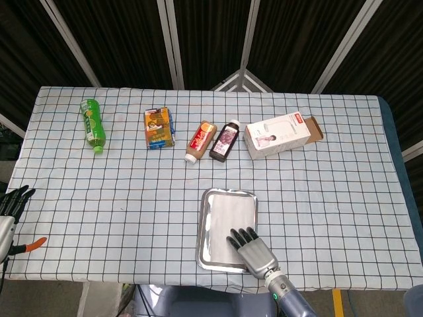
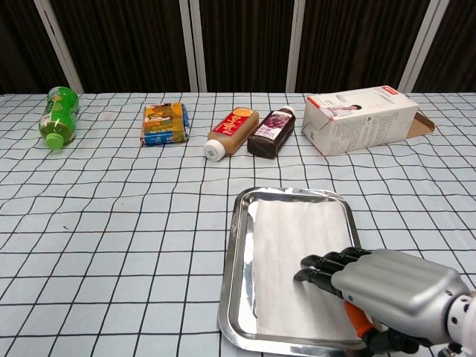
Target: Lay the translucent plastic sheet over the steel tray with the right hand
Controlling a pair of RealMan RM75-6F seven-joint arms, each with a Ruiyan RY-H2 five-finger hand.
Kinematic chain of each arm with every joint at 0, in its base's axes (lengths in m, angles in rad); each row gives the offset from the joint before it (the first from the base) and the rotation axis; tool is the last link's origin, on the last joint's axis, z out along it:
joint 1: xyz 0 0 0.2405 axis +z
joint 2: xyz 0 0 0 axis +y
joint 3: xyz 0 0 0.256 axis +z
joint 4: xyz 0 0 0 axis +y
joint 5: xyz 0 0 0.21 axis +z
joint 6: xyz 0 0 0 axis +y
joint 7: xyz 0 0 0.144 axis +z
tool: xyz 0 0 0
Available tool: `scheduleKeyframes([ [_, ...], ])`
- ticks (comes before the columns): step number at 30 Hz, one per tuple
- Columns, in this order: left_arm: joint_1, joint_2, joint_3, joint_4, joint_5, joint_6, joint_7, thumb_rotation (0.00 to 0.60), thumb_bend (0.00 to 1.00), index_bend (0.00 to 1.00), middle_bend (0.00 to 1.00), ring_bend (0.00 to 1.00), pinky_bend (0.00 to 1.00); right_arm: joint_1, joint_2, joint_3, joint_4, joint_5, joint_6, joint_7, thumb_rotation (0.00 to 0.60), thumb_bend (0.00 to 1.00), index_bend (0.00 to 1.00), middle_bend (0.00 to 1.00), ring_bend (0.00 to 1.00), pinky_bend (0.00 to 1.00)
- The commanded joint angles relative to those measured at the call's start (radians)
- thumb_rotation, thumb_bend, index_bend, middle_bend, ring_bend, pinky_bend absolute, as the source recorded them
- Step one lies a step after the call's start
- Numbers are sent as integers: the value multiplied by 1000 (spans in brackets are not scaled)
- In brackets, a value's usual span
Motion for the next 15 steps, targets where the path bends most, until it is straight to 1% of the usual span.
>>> scheduleKeyframes([
  [1,0,0,0,0,0,0,0,600,0,0,0,0,0,4,-1,-6,-11,4,17,-6,600,997,0,28,0,0],
  [6,-1,-2,0,0,1,0,4,600,0,0,0,0,0,17,1,-16,-37,-34,70,-41,600,997,0,27,0,0],
  [10,-1,-3,2,-1,4,1,6,600,0,0,0,0,0,21,-5,-5,-73,-83,122,-55,600,997,0,26,0,0],
  [13,1,-2,2,-2,5,3,5,600,0,0,0,0,0,21,11,4,-106,-136,163,-60,600,996,0,25,0,0],
  [15,1,-2,2,-1,5,3,5,600,0,0,0,0,0,17,23,2,-116,-158,179,-55,600,969,0,22,0,0],
])
